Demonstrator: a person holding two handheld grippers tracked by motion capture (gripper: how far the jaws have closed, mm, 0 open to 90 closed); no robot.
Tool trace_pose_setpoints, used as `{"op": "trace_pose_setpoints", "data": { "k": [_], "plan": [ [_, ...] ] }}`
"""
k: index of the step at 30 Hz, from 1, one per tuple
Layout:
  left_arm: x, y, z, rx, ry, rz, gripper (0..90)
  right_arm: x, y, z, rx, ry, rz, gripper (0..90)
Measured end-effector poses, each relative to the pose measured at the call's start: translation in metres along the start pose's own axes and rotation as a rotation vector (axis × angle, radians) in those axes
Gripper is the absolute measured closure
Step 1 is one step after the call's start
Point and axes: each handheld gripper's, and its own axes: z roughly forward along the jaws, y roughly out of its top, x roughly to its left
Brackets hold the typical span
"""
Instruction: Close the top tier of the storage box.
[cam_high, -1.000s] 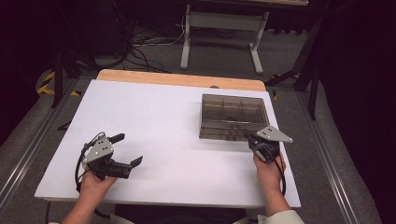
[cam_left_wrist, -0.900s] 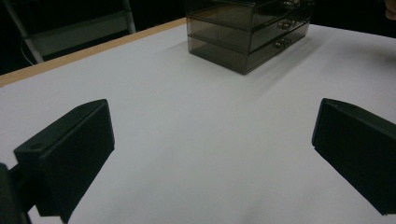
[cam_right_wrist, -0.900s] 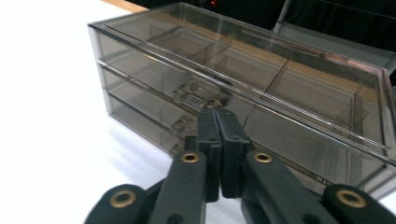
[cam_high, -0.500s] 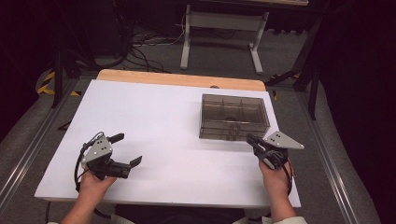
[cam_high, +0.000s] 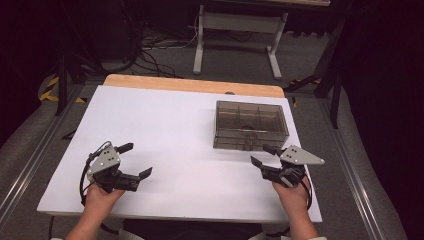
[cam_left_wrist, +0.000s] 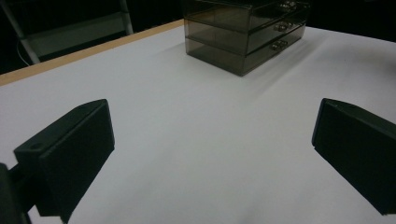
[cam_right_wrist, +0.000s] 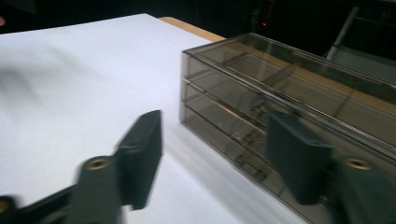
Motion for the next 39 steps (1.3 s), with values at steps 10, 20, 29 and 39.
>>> {"op": "trace_pose_setpoints", "data": {
  "k": [10,20,29,39],
  "plan": [
    [-0.001,-0.004,-0.005,-0.008,-0.011,-0.007,0.2,0.013,-0.018,0.010,0.012,0.110,-0.010,7.3],
    [-0.001,-0.005,-0.004,-0.006,-0.017,0.003,0.2,0.020,-0.041,0.016,0.006,0.185,0.019,0.5],
    [-0.001,-0.007,-0.003,0.000,-0.020,0.011,0.1,0.023,-0.053,0.022,0.027,0.194,0.042,0.5],
    [-0.004,-0.009,-0.002,-0.003,-0.013,0.012,0.2,0.022,-0.054,0.021,-0.003,0.191,0.050,0.4]
  ]
}}
